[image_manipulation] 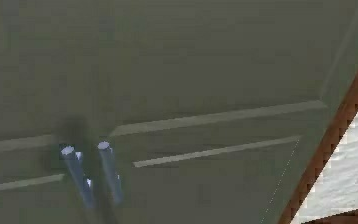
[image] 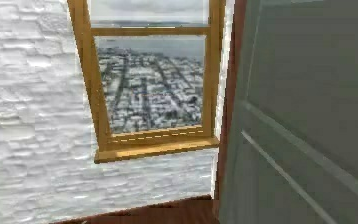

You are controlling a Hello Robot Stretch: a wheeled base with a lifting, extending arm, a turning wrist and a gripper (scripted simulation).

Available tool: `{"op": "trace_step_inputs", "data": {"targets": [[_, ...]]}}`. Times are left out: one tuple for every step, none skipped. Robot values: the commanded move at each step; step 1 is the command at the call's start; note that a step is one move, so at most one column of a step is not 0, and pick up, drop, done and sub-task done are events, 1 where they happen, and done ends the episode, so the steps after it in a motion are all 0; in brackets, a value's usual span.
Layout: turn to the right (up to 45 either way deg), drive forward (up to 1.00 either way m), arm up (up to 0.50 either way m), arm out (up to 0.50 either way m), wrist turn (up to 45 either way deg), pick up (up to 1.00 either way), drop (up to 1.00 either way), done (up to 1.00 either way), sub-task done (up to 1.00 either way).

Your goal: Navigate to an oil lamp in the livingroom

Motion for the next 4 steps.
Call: {"op": "trace_step_inputs", "data": {"targets": [[-45.0, 0.0, 0.0, 0.0, 0.0, 0.0, 0.0, 0.0, 0.0], [-12.0, 0.0, 0.0, 0.0, 0.0, 0.0, 0.0, 0.0, 0.0], [0.0, 1.0, 0.0, 0.0, 0.0, 0.0, 0.0, 0.0, 0.0], [-9.0, 0.0, 0.0, 0.0, 0.0, 0.0, 0.0, 0.0, 0.0]]}}
